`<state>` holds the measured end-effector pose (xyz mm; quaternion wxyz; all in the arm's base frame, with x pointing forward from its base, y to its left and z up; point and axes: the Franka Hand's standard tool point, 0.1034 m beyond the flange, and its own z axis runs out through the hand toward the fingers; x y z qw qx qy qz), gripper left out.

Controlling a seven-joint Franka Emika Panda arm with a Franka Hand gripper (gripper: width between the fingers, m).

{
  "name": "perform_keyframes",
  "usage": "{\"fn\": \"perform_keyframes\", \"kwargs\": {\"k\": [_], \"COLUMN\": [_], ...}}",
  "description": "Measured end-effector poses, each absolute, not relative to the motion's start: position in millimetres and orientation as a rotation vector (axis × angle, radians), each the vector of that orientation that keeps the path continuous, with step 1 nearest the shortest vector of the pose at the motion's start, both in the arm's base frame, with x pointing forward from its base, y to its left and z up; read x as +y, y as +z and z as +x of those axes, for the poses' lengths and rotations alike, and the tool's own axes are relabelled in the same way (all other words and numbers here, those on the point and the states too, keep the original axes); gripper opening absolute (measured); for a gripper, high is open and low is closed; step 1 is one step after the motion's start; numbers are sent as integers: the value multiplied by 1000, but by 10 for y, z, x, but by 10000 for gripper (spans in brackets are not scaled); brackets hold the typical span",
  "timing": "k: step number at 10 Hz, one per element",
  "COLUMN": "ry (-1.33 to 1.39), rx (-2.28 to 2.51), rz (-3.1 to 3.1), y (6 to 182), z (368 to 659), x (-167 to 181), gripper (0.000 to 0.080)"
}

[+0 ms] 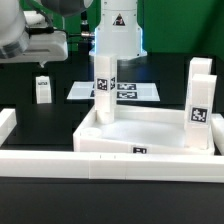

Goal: Assemble desk

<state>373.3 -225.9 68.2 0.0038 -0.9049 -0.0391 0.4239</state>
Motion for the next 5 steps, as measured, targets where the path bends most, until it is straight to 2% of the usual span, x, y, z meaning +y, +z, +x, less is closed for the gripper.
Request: {"fn": "perform_keyframes", "kwargs": {"k": [2,5], "ry": [1276,1227], "rx": [-204,-207], "rz": [-2857,-2862], "y": [559,532], "z": [3744,3881], "x": [-2252,-2073], "gripper": [649,649]}}
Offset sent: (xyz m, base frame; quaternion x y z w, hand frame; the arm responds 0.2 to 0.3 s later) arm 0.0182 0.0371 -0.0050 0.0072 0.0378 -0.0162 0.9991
